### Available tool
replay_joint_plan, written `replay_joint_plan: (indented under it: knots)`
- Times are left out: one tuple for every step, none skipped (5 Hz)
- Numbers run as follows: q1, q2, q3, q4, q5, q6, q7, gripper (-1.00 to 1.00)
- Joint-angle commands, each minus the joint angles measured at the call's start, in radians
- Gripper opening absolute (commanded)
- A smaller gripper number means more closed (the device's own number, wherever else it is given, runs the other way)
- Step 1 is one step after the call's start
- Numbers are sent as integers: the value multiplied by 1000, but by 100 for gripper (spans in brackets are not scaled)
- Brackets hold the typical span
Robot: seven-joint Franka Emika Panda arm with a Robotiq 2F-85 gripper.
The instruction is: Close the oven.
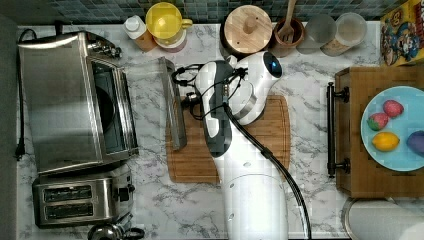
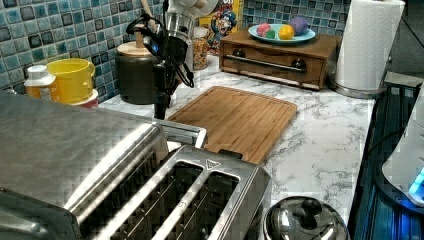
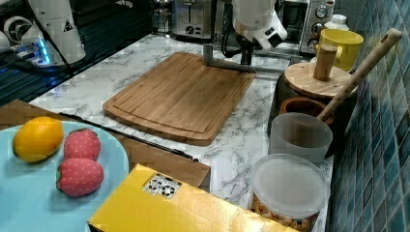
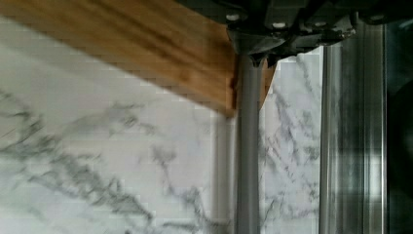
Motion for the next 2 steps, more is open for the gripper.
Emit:
replay_joint_plan:
  knots:
    - [79,31,38,152,39,-17,136,-100]
    - [42,15,61,141,96,-37,134,-100]
